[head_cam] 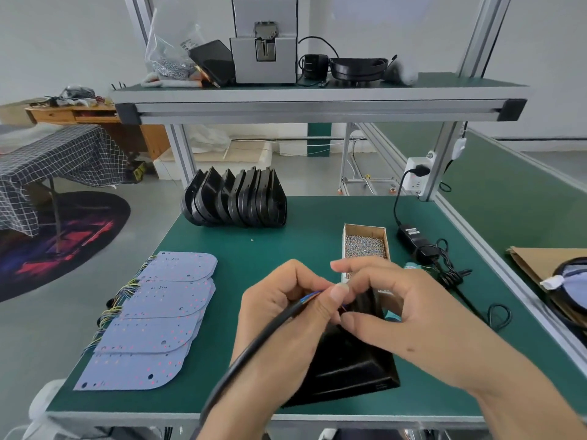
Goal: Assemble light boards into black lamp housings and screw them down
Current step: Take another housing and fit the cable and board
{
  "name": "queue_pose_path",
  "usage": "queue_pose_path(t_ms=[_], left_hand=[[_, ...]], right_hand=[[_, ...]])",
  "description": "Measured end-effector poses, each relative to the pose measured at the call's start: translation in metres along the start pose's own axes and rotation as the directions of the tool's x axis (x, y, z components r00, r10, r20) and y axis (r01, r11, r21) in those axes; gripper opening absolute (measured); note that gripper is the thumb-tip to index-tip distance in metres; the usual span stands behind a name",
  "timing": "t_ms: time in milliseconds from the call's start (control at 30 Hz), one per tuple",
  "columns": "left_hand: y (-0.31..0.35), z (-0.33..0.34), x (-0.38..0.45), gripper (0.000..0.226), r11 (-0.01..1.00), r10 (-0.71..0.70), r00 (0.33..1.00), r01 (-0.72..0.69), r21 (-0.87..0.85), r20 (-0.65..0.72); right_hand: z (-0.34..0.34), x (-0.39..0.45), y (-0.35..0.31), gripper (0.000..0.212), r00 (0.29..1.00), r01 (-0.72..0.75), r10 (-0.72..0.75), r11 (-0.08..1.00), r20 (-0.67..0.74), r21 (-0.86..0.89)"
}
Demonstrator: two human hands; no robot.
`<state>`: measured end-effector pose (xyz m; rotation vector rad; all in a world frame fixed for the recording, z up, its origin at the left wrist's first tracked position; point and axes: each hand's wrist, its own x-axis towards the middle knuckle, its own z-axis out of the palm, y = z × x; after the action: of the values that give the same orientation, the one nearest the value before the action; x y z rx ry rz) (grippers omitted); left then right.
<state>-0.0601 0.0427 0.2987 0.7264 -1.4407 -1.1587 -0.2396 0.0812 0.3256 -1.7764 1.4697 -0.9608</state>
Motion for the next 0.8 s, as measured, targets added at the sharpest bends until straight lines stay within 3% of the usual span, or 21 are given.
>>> queue_pose_path(t_ms=[133, 300, 800], left_hand=[[0.002, 0.0, -0.003, 0.019, 0.998, 0.049, 0.998, -0.05, -0.039, -0.036], [0.006, 0.002, -0.002, 0.018, 0.99, 0.121, 0.99, -0.126, -0.066, -0.076], [0.009, 0.002, -0.003, 0.016, 0.987, 0.139, 0.986, -0.145, -0.063, -0.087]], right_hand=[[0.006, -0.004, 0.002, 0.029, 0.999, -0.006, 0.007, 0.999, -0.042, 0.032], [0.007, -0.007, 0.005, 0.028, 0.997, 0.013, -0.01, 1.0, -0.078, 0.029], [0.007, -0.011, 0.008, 0.025, 0.996, 0.023, -0.015, 0.996, -0.09, 0.084]])
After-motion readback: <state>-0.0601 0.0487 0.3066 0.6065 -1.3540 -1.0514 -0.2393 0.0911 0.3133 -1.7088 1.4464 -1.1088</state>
